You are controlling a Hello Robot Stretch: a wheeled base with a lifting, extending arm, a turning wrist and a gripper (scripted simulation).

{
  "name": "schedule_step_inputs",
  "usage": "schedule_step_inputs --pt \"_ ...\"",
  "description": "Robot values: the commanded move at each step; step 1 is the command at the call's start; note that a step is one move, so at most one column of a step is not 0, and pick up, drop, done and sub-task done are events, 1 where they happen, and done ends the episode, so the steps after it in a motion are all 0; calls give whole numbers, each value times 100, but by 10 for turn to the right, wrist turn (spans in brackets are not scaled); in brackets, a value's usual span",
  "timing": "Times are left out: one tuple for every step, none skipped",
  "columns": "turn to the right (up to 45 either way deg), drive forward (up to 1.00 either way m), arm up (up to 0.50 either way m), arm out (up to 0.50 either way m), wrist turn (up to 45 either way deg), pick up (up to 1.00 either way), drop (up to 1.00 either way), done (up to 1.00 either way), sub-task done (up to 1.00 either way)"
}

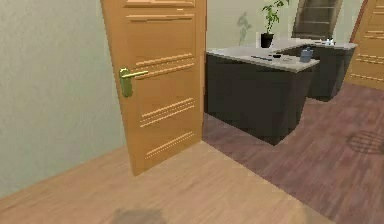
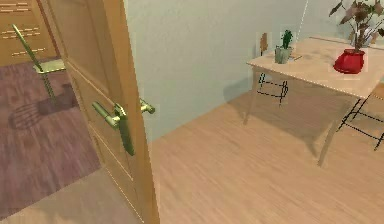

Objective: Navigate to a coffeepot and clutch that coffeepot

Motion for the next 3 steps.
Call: schedule_step_inputs --pt "0 45 0 0 0 0 0 0 0" --pt "360 0 0 0 0 0 0 0 0" --pt "0 10 0 0 0 0 0 0 0"
